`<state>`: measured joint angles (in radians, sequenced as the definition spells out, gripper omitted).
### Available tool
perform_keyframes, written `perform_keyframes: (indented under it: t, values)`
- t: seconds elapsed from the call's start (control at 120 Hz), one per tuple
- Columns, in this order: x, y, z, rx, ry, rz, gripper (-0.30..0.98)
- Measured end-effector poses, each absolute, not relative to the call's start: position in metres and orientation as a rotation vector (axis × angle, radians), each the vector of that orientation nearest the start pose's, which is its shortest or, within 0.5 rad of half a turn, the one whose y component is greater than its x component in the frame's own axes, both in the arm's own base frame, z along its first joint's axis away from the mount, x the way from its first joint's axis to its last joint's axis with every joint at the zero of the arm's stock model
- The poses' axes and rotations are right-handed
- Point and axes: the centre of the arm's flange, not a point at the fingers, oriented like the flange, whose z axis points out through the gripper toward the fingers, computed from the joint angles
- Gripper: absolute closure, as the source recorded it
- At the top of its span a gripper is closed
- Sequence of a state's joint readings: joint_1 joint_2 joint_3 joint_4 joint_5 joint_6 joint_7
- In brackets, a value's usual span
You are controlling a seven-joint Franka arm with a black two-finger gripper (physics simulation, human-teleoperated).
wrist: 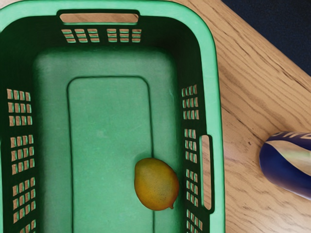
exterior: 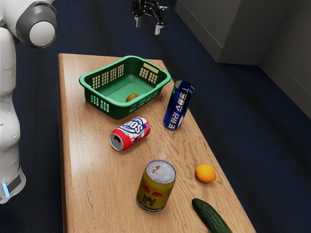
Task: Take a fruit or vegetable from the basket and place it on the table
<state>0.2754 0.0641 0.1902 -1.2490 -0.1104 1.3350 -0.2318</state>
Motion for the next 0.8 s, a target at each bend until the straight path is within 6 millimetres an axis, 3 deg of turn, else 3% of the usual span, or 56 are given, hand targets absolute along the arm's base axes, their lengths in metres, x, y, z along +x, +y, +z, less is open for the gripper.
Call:
perform_keyframes:
  t: [0.258,0.317,0.367,0.425,0.475,0.542,0.642,0.725,0.8]
  values:
    - [0.493,0.228,0.717,-3.053,-1.069,-0.058,0.02]
    - [0.477,0.218,0.763,-3.01,-1.04,-0.201,0.02]
    - [0.467,0.208,0.79,-2.918,-0.999,-0.28,0.02]
    - [0.462,0.189,0.81,-2.856,-0.941,-0.325,0.02]
    - [0.466,0.17,0.81,-2.885,-0.889,-0.309,0.02]
    - [0.477,0.145,0.799,-2.941,-0.812,-0.255,0.02]
    - [0.493,0.108,0.759,-3.014,-0.676,-0.094,0.02]
    - [0.467,0.066,0.715,-3.079,-0.519,-0.002,0.02]
    - [0.446,0.047,0.673,-3.132,-0.425,0.034,0.02]
